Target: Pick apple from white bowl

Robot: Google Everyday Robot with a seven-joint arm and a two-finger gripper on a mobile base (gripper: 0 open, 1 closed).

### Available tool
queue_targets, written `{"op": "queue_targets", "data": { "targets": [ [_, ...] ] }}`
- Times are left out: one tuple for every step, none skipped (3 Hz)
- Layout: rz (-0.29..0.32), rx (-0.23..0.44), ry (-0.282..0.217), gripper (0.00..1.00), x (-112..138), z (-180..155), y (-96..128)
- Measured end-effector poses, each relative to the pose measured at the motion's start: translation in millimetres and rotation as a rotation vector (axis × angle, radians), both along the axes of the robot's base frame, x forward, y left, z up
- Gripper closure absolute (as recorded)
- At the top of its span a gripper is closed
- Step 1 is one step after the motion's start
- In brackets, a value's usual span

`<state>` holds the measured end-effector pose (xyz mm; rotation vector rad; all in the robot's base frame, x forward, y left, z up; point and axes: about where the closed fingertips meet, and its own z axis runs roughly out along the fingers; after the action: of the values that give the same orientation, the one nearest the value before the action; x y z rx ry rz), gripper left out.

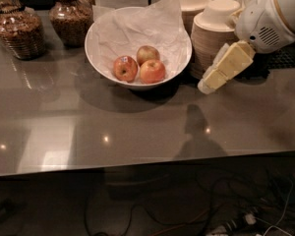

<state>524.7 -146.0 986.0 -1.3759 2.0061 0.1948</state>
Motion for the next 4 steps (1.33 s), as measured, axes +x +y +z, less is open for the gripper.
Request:
{"op": "queue_targets", "data": {
  "targets": [
    [-0.02,0.097,-0.022,0.0,30,5,32],
    [-0.012,0.185,-0.041,0.0,85,5,87],
    [-0.012,0.184,-0.042,0.0,85,5,87],
    [-0.019,0.181,-0.065,0.0,91,-7,97]
  ]
}}
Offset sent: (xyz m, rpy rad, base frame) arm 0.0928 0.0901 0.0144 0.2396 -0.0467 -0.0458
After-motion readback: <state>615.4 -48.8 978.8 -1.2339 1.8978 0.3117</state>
